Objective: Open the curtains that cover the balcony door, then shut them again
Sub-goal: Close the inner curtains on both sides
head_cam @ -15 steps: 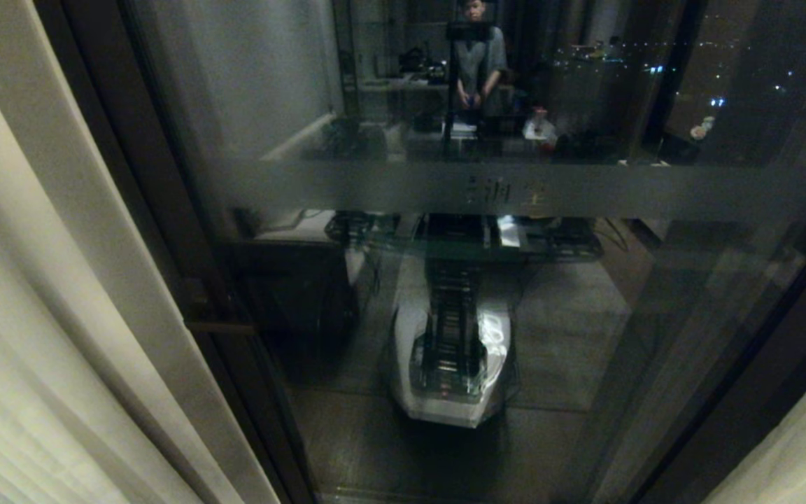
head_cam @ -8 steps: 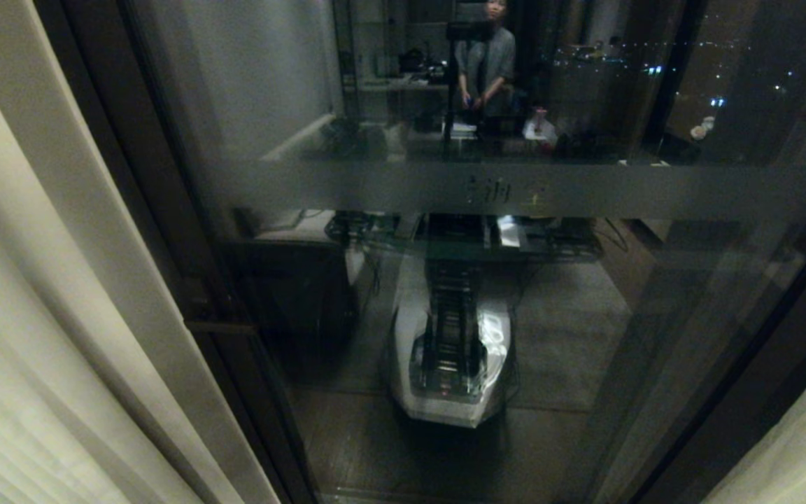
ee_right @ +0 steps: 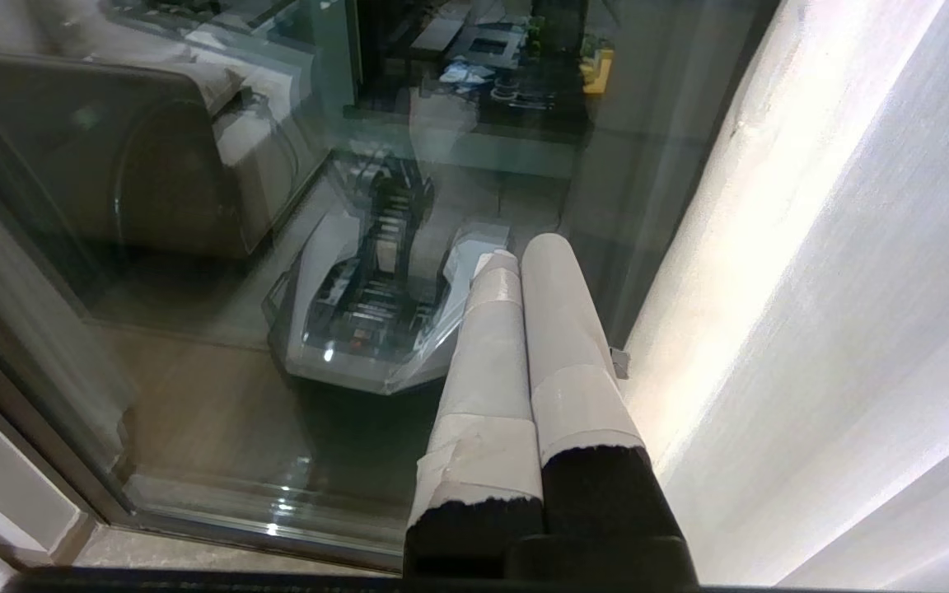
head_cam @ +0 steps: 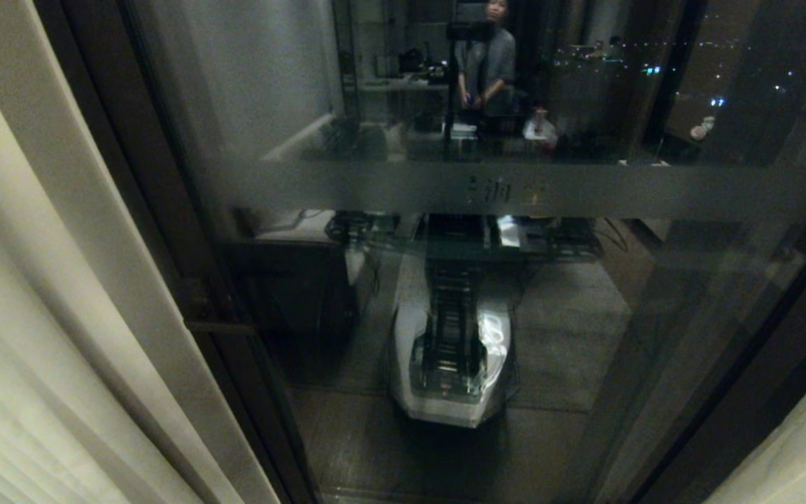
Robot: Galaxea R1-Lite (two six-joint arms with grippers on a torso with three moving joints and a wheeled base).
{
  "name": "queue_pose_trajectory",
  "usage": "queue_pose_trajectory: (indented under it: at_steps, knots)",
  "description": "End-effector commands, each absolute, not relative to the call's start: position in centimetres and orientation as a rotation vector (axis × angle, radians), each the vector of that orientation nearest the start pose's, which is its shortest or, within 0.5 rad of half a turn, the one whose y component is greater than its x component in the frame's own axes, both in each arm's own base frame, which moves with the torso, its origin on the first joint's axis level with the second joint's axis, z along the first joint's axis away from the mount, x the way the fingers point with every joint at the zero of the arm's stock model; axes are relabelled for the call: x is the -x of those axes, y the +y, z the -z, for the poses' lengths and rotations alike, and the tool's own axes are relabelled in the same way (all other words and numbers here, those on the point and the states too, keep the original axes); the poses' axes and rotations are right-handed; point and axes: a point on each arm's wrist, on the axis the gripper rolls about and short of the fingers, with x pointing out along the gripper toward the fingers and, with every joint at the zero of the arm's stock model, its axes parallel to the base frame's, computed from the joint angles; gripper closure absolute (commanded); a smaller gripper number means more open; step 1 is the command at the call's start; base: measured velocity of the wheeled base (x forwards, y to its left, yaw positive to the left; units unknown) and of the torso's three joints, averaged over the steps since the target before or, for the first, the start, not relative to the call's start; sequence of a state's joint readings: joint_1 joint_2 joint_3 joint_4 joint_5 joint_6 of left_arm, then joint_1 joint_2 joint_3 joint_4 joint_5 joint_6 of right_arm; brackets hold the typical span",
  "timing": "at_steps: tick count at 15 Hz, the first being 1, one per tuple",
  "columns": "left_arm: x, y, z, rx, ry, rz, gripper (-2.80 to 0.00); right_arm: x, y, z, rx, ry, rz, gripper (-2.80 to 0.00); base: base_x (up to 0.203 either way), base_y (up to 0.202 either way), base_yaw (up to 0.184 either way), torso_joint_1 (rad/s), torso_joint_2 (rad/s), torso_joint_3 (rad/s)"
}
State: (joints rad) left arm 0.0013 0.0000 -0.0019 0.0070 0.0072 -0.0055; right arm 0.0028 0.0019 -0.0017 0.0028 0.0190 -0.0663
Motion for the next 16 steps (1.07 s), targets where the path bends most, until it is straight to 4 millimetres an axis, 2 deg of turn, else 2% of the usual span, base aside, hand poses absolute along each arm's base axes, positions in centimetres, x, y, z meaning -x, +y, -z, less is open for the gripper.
queue_pose_trajectory:
  at_steps: [1, 3, 6, 9, 13, 14, 15, 16]
  knots:
    - [2.5, 0.0, -8.5, 0.0, -0.018, -0.026, 0.0, 2.3, 0.0, -7.6, 0.067, 0.002, -0.023, 0.0, 0.0, 0.0, 0.0, 0.0, 0.0, 0.0]
    - [2.5, 0.2, -10.6, 0.003, 0.009, -0.082, 0.0, 2.3, 0.0, -7.6, 0.067, 0.002, -0.023, 0.0, 0.0, 0.0, 0.0, 0.0, 0.0, 0.0]
    - [1.8, 0.4, -15.2, 0.003, 0.014, -0.178, 0.0, 2.3, 0.0, -7.6, 0.067, 0.001, -0.023, 0.0, 0.0, 0.0, 0.0, 0.0, 0.0, 0.0]
    - [0.3, 0.7, -19.6, -0.005, 0.029, -0.32, 0.0, 2.3, 0.0, -7.6, 0.067, 0.002, -0.023, 0.0, 0.0, 0.0, 0.0, 0.0, 0.0, 0.0]
    - [-2.9, 1.2, -22.9, -0.031, 0.095, -0.57, 0.0, 2.3, 0.0, -7.6, 0.067, 0.002, -0.023, 0.0, 0.0, 0.0, 0.0, 0.0, 0.0, 0.0]
    - [-3.4, 1.2, -23.7, -0.028, 0.092, -0.62, -0.48, 2.3, 0.0, -7.6, 0.067, 0.002, -0.023, 0.0, 0.0, 0.0, 0.0, 0.0, 0.0, 0.0]
    - [-3.8, 1.3, -24.2, -0.029, 0.093, -0.659, -2.8, 2.3, 0.0, -7.6, 0.067, 0.002, -0.023, 0.0, 0.0, 0.0, 0.0, 0.0, 0.0, 0.0]
    - [-4.3, 1.3, -24.4, -0.036, 0.104, -0.7, -2.8, 2.3, 0.0, -7.6, 0.066, 0.002, -0.023, 0.0, 0.0, 0.0, 0.0, 0.0, 0.0, 0.0]
